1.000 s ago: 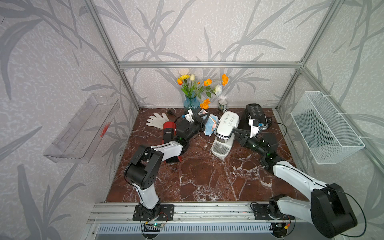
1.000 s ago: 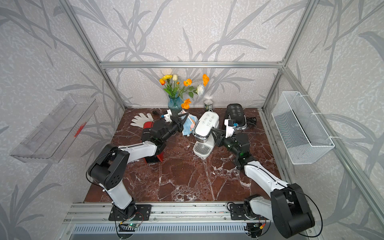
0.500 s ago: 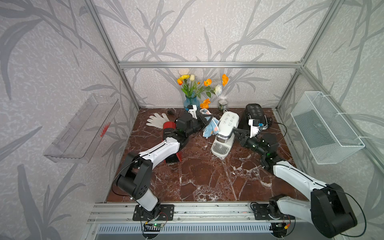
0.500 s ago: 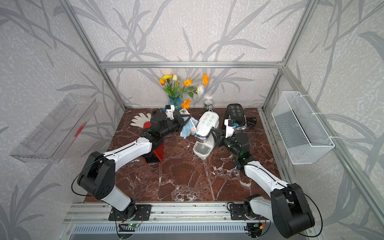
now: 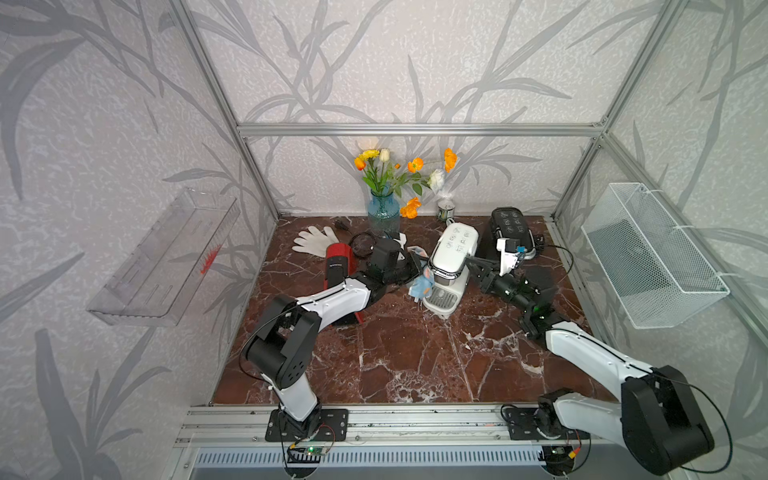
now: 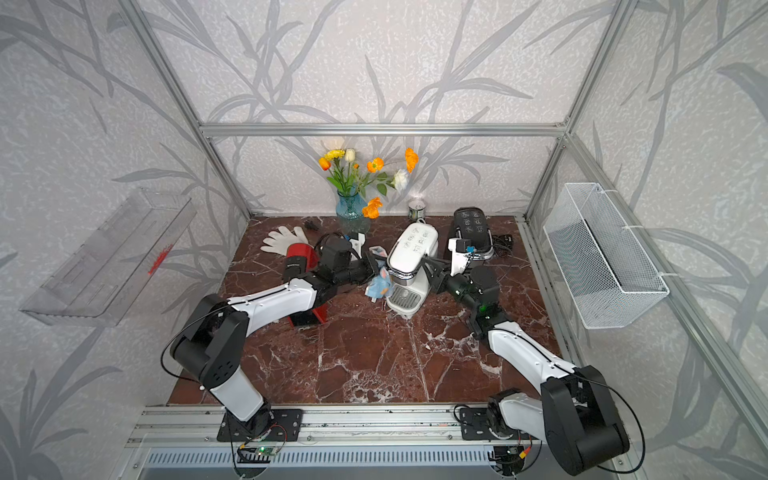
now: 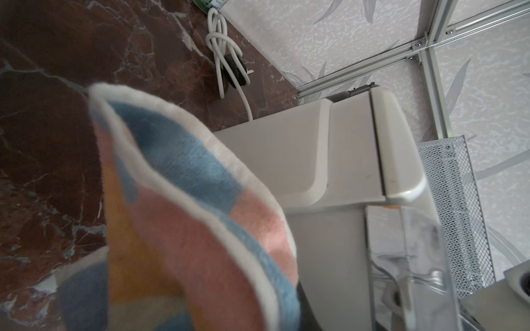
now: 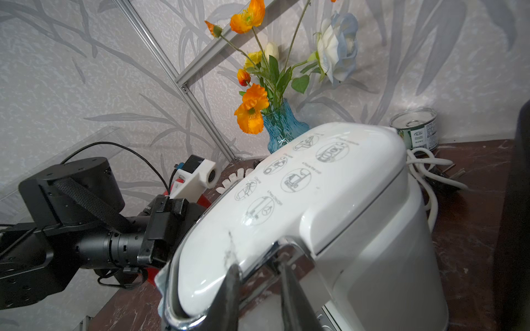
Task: Wipe the surface of a coffee machine
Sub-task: Wipe the dirt from the surface of the coffee machine.
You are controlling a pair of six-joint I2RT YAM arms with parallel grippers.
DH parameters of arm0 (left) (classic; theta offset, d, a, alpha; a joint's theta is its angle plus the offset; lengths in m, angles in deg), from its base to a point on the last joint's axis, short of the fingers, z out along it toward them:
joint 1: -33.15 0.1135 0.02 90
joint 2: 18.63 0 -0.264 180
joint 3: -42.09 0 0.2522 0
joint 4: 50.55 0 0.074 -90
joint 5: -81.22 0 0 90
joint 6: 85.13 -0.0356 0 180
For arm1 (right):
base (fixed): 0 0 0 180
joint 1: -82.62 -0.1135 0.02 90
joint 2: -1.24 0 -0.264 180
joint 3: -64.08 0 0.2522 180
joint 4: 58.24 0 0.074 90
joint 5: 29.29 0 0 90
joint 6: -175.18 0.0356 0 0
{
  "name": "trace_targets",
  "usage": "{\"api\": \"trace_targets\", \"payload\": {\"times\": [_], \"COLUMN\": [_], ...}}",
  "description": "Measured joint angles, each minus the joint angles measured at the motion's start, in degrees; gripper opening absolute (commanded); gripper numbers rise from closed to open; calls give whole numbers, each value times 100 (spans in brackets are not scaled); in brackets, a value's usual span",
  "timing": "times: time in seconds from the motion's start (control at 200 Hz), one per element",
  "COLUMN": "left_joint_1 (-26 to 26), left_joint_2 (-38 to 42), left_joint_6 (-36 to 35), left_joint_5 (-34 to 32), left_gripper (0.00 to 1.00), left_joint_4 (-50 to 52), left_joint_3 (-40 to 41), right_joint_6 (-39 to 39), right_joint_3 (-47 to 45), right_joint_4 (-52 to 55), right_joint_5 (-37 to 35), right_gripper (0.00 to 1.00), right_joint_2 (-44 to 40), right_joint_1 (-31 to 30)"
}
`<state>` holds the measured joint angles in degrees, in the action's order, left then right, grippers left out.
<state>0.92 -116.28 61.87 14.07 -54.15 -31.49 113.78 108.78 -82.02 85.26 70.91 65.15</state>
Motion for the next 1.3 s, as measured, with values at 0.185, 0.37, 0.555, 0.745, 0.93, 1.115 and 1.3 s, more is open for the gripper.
{"api": "trace_targets", "payload": {"times": [0.185,0.37,0.555,0.745,0.93,1.115,1.3], "left_joint_1": [-149,-407,-533,-673,-774,-807,-811], "left_joint_2": [-254,-774,-1110,-1180,-1447,-1552,-1871], "left_joint_6": [98,470,887,1484,2129,2691,3156], "left_joint_5": [-48,-52,-232,-883,-1360,-1733,-1910], "left_gripper": [0,0,0,0,0,0,0], "left_joint_4": [-142,-660,-1235,-2297,-3501,-4325,-4992], "left_joint_3": [74,184,367,767,975,1102,1102], "right_joint_6": [0,2,0,0,0,-35,-83], "right_joint_3": [0,7,7,7,7,-4,-262], "right_joint_4": [-17,-66,-70,-76,-105,107,1084], "right_joint_5": [2,2,-2,0,-2,4,17], "right_gripper": [26,26,26,26,26,26,26], "right_joint_2": [13,44,42,59,79,94,501], "right_joint_1": [0,-17,-22,-22,-35,-66,-120]}}
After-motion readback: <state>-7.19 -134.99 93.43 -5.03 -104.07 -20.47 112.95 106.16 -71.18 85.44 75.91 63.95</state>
